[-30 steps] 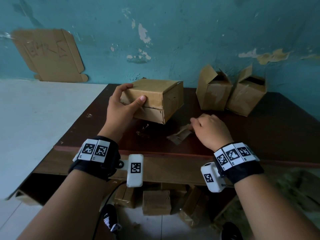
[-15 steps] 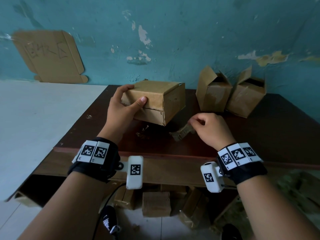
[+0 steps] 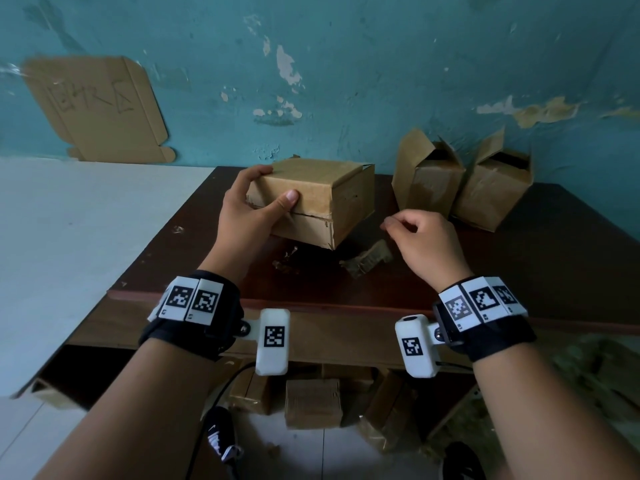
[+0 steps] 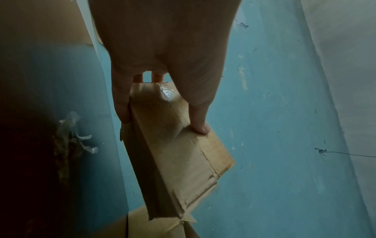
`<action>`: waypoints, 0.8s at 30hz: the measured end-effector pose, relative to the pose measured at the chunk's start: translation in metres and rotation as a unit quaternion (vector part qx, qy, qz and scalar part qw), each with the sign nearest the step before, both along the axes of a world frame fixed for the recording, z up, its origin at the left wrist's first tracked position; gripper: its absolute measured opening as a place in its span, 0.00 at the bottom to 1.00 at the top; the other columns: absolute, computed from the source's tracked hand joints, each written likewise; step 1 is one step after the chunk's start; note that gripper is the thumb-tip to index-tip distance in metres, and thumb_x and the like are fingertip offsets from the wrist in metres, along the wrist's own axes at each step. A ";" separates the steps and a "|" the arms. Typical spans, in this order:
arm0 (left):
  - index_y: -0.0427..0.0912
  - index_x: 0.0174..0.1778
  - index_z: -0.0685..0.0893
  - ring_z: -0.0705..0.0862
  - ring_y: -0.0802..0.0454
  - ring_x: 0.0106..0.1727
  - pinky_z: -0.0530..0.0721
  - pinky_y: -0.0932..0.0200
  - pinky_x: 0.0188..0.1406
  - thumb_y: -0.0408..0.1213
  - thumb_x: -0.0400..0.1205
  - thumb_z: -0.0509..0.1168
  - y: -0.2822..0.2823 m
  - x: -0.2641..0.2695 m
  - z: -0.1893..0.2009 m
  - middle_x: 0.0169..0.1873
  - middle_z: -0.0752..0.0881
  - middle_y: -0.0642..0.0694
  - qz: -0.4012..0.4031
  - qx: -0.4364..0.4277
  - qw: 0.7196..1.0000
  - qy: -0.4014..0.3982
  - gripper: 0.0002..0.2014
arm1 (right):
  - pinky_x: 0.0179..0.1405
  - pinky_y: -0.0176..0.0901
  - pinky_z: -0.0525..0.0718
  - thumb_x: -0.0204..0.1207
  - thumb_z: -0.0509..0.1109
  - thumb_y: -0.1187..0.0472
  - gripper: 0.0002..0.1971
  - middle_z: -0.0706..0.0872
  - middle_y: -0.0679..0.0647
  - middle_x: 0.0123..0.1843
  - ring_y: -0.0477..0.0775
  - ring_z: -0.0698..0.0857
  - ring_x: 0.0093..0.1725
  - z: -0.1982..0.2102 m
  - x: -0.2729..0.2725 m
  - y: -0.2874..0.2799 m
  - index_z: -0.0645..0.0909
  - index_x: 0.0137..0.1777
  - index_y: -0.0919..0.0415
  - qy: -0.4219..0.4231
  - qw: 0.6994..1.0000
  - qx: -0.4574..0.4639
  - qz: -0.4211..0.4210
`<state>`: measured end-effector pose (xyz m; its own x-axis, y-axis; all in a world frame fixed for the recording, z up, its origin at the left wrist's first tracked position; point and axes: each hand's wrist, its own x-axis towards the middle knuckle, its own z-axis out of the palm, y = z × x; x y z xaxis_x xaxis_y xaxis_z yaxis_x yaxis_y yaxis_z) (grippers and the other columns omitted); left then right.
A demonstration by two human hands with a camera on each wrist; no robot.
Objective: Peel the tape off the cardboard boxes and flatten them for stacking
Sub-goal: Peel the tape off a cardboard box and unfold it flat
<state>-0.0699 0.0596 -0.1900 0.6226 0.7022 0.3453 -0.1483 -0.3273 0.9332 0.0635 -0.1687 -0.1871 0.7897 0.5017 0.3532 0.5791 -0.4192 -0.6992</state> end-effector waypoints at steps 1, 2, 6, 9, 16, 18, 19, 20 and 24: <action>0.69 0.59 0.84 0.85 0.40 0.64 0.90 0.33 0.56 0.63 0.65 0.79 -0.001 0.000 0.000 0.64 0.80 0.46 -0.002 0.002 1.000 0.002 0.26 | 0.47 0.43 0.85 0.86 0.68 0.52 0.10 0.90 0.43 0.46 0.44 0.87 0.49 0.000 0.000 0.001 0.90 0.53 0.52 0.000 1.000 0.019 0.000; 0.69 0.60 0.83 0.85 0.40 0.65 0.90 0.33 0.57 0.64 0.65 0.79 -0.001 0.001 -0.001 0.66 0.79 0.44 -0.002 0.004 1.000 0.003 0.27 | 0.51 0.46 0.87 0.85 0.68 0.52 0.10 0.89 0.42 0.47 0.44 0.87 0.51 0.000 -0.002 0.002 0.90 0.55 0.53 0.000 0.999 0.038 0.002; 0.70 0.69 0.77 0.83 0.43 0.69 0.88 0.37 0.64 0.64 0.65 0.81 -0.009 0.006 -0.005 0.69 0.79 0.48 0.020 0.003 1.000 -0.001 0.36 | 0.71 0.59 0.84 0.79 0.68 0.35 0.32 0.85 0.46 0.71 0.45 0.83 0.70 -0.002 -0.009 0.017 0.79 0.78 0.52 0.107 0.985 0.116 0.067; 0.61 0.80 0.70 0.83 0.52 0.67 0.87 0.42 0.66 0.56 0.69 0.82 -0.016 0.010 -0.006 0.66 0.80 0.53 0.049 -0.002 0.999 -0.006 0.43 | 0.79 0.56 0.76 0.67 0.68 0.21 0.51 0.80 0.47 0.79 0.45 0.77 0.78 -0.003 -0.018 0.028 0.71 0.84 0.53 0.149 0.976 0.115 0.108; 0.50 0.70 0.88 0.92 0.43 0.57 0.91 0.34 0.53 0.57 0.76 0.74 -0.021 0.006 -0.003 0.59 0.91 0.42 -0.005 -0.023 0.999 -0.027 0.27 | 0.68 0.53 0.87 0.80 0.74 0.52 0.19 0.92 0.46 0.60 0.42 0.89 0.62 -0.005 -0.016 0.019 0.88 0.68 0.59 0.078 0.973 0.215 0.018; 0.48 0.67 0.90 0.93 0.45 0.57 0.91 0.36 0.55 0.53 0.76 0.77 -0.024 0.006 -0.001 0.57 0.93 0.43 0.007 -0.025 0.998 -0.048 0.24 | 0.65 0.51 0.89 0.78 0.79 0.59 0.16 0.93 0.44 0.55 0.41 0.91 0.57 -0.004 -0.015 0.019 0.88 0.65 0.58 0.103 0.959 0.265 -0.007; 0.45 0.65 0.92 0.93 0.47 0.56 0.91 0.38 0.58 0.50 0.76 0.79 -0.026 0.006 -0.001 0.55 0.94 0.45 0.016 -0.025 0.998 -0.063 0.22 | 0.63 0.50 0.90 0.77 0.81 0.61 0.17 0.92 0.44 0.53 0.41 0.92 0.55 -0.003 -0.015 0.019 0.88 0.65 0.59 0.119 0.950 0.286 -0.021; 0.43 0.63 0.92 0.93 0.49 0.56 0.91 0.41 0.60 0.47 0.77 0.80 -0.027 0.006 -0.001 0.53 0.95 0.47 0.024 -0.025 0.997 -0.074 0.20 | 0.61 0.49 0.90 0.75 0.82 0.61 0.18 0.93 0.46 0.52 0.41 0.93 0.52 -0.003 -0.015 0.019 0.88 0.64 0.61 0.127 0.945 0.301 -0.036; 0.41 0.60 0.94 0.93 0.56 0.52 0.93 0.53 0.45 0.42 0.79 0.79 -0.032 0.006 0.000 0.48 0.95 0.51 0.046 -0.024 0.996 -0.077 0.15 | 0.58 0.52 0.92 0.71 0.85 0.57 0.19 0.95 0.51 0.49 0.44 0.94 0.49 -0.003 -0.013 0.018 0.90 0.60 0.61 0.120 0.937 0.321 -0.070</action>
<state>-0.0642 0.0281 -0.1898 0.4971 0.7718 0.3964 -0.2616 -0.3023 0.9166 0.0501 -0.1507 -0.1899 0.9274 0.1327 0.3498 0.3430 0.0717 -0.9366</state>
